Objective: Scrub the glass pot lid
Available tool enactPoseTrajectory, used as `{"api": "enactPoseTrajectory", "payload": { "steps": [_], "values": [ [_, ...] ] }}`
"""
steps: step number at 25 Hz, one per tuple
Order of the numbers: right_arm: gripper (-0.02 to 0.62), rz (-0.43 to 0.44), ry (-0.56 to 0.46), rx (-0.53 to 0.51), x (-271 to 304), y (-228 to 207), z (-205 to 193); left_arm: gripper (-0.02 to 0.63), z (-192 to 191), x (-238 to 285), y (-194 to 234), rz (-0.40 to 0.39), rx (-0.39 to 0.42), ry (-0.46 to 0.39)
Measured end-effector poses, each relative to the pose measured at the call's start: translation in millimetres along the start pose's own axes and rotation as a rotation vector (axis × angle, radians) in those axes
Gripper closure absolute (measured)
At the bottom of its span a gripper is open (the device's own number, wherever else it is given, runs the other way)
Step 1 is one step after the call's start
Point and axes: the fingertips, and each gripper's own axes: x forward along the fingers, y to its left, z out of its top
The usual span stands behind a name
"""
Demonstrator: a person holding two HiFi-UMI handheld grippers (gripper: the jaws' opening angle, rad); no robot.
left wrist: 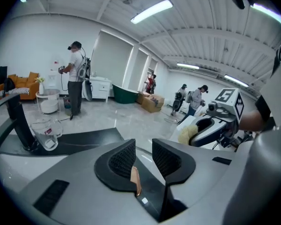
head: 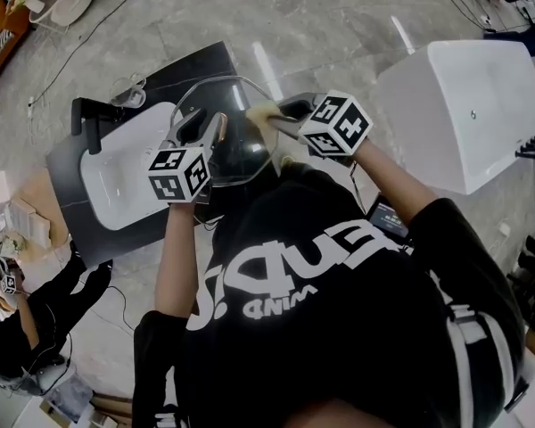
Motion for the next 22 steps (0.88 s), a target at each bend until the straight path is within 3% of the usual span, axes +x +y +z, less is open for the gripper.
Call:
{"api": "enactPoseTrajectory", "payload": {
  "steps": [7, 19, 22],
  "values": [
    [0.548, -0.072, -0.206, 0.041, -34.7, 5.2, 44.9, 0.591, 36.3, -32.0, -24.4, -0.041, 0.014, -0.079],
    [0.548, -0.167, -0.493, -0.052, -59.3, 7.0, 74.9, 0.592, 64.0, -56.9, -29.9, 0.016, 0.082, -0.341],
    [0.548, -0.183, -0.520, -0.071, -58.8, 7.6, 75.3, 0.592, 63.4, -57.0, -31.1, 0.054, 0.159, -0.377]
  ]
}}
